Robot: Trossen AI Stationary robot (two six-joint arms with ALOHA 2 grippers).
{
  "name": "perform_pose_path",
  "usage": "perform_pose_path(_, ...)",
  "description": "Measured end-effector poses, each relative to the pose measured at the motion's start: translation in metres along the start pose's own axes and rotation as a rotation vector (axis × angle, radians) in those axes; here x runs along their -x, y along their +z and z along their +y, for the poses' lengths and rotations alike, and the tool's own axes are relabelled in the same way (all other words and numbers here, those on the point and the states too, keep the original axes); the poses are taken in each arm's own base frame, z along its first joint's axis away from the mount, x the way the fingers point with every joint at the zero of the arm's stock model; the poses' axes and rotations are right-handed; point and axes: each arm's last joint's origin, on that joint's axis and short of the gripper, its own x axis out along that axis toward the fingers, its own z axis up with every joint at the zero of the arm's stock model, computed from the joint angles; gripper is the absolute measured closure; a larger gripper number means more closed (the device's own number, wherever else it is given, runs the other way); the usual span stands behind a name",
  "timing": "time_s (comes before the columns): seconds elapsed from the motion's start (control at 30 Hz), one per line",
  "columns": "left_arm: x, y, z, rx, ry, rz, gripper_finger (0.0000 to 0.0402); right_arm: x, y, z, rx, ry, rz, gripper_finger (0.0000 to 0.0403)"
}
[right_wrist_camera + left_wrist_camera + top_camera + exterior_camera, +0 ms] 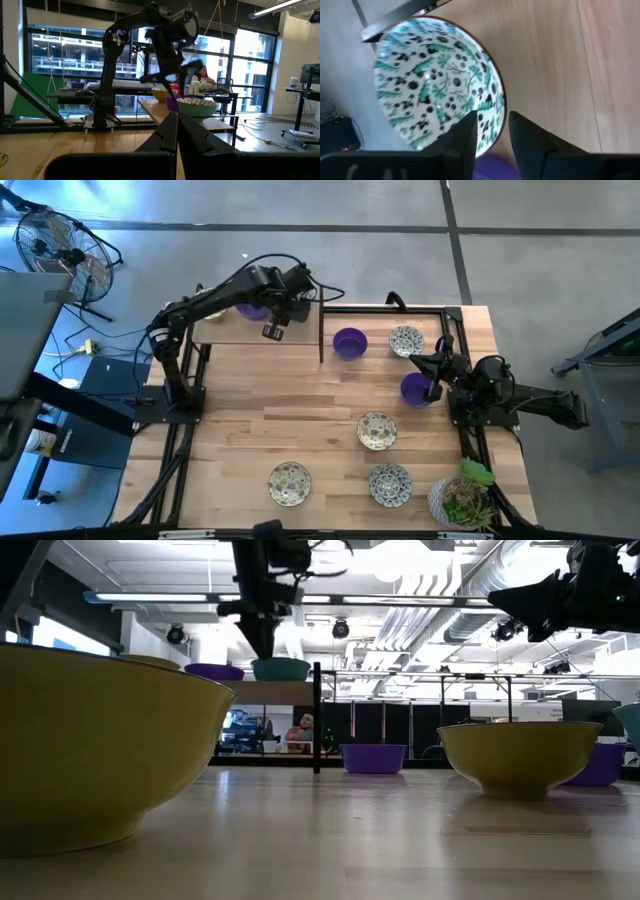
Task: Pick & Place Mini bowls
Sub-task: Stack the top blue bowl on the blue bowl on the shelf
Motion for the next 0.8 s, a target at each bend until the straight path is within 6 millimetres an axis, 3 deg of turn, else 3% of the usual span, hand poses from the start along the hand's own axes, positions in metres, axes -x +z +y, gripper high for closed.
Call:
perform_pose_path(0.17, 0.018, 0.003, 0.003, -0.011, 0.028, -0.033, 0.0273, 0.000, 0.000, 0.000, 0.000, 0.000, 0.000, 0.0403)
perform_pose_path(0.6, 0.063, 0.012, -0.008, 0.009, 0.134, 0.008, 0.0271, 0.000, -0.001, 0.000, 0.000, 0.000, 0.008, 0.0403)
perform_pose_path(0.8, 0.077, 0.004, -0.013, 0.120, 0.182, -0.019, 0.0298, 0.000, -0.001, 0.000, -0.006, 0.008, 0.008, 0.0403)
